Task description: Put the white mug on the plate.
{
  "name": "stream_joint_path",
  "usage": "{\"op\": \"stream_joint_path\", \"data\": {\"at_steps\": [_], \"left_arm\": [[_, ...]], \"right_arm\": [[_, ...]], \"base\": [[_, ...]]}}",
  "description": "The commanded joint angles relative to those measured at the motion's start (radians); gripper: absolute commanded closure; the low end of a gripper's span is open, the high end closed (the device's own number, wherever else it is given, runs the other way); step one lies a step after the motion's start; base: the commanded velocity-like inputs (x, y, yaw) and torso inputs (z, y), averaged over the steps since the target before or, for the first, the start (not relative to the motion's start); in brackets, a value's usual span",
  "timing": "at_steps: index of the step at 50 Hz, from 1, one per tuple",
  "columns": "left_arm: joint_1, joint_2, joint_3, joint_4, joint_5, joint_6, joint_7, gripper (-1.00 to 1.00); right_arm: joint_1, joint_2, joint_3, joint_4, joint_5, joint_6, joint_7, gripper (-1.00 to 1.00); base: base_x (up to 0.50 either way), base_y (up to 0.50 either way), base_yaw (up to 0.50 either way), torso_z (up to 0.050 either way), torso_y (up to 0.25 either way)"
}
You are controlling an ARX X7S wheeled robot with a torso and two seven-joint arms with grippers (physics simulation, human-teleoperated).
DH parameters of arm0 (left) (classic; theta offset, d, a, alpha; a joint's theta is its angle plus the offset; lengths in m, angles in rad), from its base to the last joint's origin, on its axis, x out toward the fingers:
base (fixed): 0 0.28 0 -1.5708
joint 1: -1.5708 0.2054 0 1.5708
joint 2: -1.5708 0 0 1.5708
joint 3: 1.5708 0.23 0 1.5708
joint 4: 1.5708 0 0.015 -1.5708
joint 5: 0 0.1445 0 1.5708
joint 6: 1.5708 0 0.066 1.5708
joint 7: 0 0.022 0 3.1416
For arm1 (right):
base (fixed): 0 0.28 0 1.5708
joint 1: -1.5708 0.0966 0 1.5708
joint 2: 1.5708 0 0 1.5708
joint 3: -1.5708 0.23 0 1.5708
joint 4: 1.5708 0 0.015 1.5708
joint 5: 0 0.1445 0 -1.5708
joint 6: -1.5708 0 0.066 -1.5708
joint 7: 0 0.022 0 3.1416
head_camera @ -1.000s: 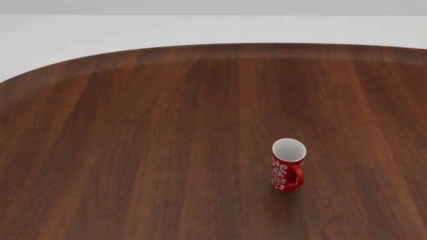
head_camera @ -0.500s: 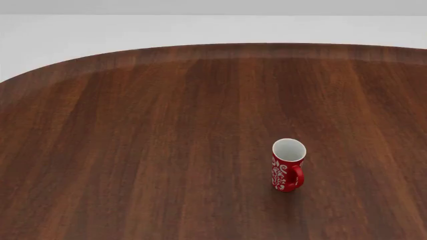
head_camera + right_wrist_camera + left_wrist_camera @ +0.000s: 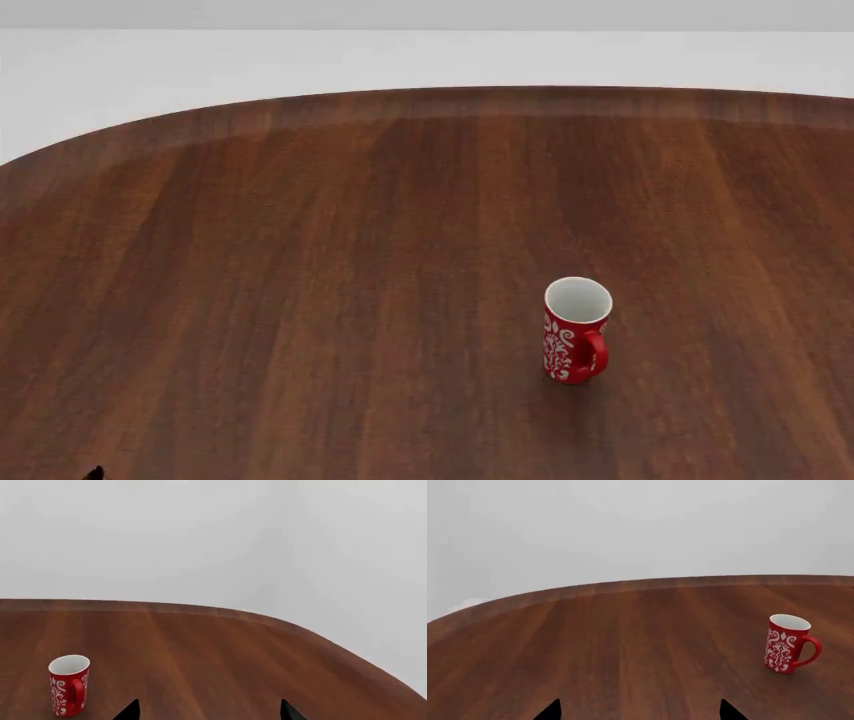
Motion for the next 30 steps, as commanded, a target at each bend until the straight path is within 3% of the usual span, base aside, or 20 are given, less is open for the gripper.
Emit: {"op": "stream_joint_path", "data": {"at_steps": [1,18,30], "left_arm": [[0.012,-0.045,-0.003,0.188,0.005,-0.101,-0.053,-1.0],[0.002,-0.08,-0.003,0.326,0.008,-0.191,-0.089,-1.0],[-0.017,-0.102,0.002,0.399,0.01,-0.263,-0.107,-1.0]], "right_arm": [[0.0,0.034,0.021,-0.074,0.014,0.036,0.015,-1.0],[-0.006,0.082,0.043,-0.128,0.056,0.043,0.042,-1.0],[-0.034,0.415,-0.052,-0.132,0.202,-0.131,0.335,-1.0]], "base": [[0.0,0.0,0.0,0.0,0.0],[0.0,0.0,0.0,0.0,0.0],[0.0,0.0,0.0,0.0,0.0]]}}
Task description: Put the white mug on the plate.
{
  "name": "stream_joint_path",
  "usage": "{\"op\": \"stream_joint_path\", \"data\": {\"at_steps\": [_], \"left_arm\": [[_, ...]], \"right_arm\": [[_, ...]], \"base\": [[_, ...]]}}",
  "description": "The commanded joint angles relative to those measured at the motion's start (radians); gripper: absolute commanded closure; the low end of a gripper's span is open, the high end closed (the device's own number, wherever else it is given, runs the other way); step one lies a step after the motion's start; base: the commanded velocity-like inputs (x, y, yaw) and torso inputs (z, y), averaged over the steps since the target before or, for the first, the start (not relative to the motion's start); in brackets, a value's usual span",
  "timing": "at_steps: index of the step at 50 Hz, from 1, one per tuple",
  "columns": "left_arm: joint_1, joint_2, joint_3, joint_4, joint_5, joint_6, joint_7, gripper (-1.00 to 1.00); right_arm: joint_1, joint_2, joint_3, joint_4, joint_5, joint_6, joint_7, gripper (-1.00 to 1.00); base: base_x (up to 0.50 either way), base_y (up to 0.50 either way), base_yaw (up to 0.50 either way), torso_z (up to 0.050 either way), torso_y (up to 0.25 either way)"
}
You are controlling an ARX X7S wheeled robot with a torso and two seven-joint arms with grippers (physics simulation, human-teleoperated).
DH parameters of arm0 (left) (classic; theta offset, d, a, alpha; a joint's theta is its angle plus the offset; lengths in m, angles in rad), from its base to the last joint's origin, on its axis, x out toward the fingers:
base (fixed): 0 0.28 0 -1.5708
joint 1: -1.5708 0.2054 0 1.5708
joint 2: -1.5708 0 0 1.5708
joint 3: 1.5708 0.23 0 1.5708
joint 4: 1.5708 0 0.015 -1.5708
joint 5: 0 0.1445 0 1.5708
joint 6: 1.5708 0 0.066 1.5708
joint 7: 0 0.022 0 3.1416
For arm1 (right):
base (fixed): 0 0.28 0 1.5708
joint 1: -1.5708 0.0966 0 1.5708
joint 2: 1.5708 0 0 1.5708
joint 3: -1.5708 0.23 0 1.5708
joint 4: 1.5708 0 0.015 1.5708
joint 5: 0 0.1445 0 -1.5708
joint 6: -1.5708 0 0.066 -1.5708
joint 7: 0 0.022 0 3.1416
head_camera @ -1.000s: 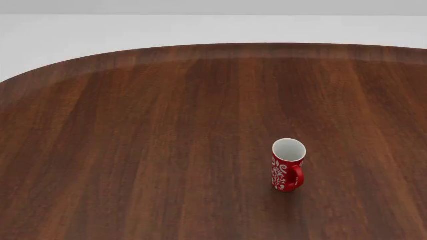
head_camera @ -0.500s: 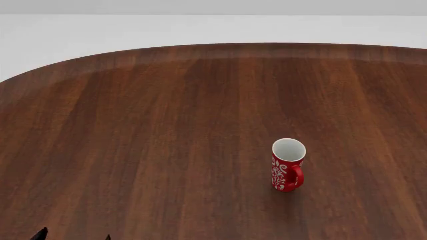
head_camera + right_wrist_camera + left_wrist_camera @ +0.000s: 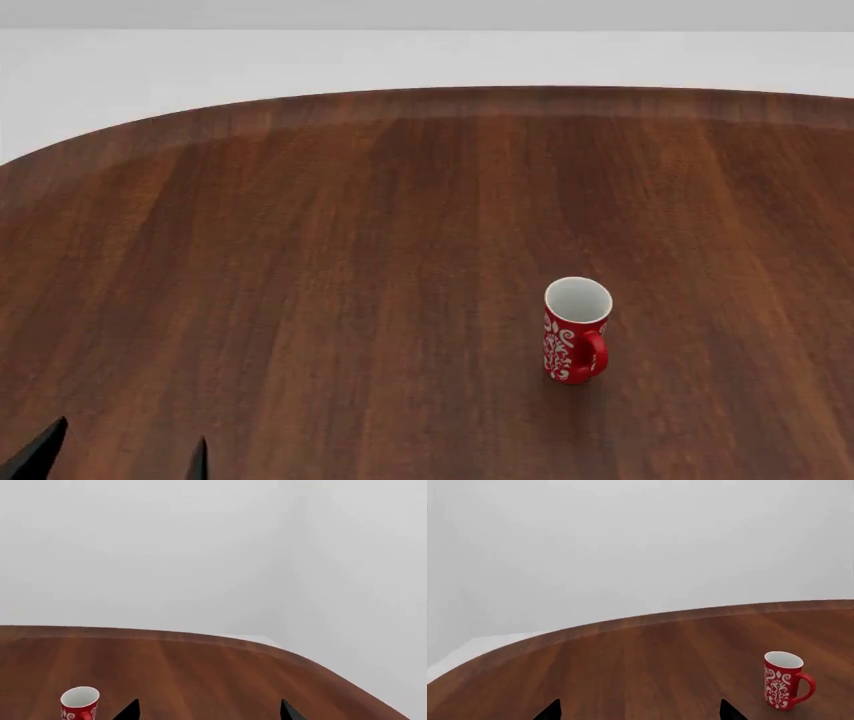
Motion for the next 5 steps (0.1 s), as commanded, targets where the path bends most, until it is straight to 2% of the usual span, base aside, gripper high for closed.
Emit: {"op": "stream_joint_path", "data": {"at_steps": [1,5], "left_arm": [[-0.019,-0.022,0.007,0.08,0.005,-0.072,-0.02,-1.0],[-0.029,-0.029,0.011,0.108,0.005,-0.1,-0.025,-1.0]], "right_arm": [[-0.023,0.248,-0.062,-0.014,0.106,-0.13,0.209,-1.0],[-0.027,0.347,-0.103,-0.013,0.125,-0.184,0.284,-1.0]], "base": [[0.0,0.0,0.0,0.0,0.0],[0.0,0.0,0.0,0.0,0.0]]}}
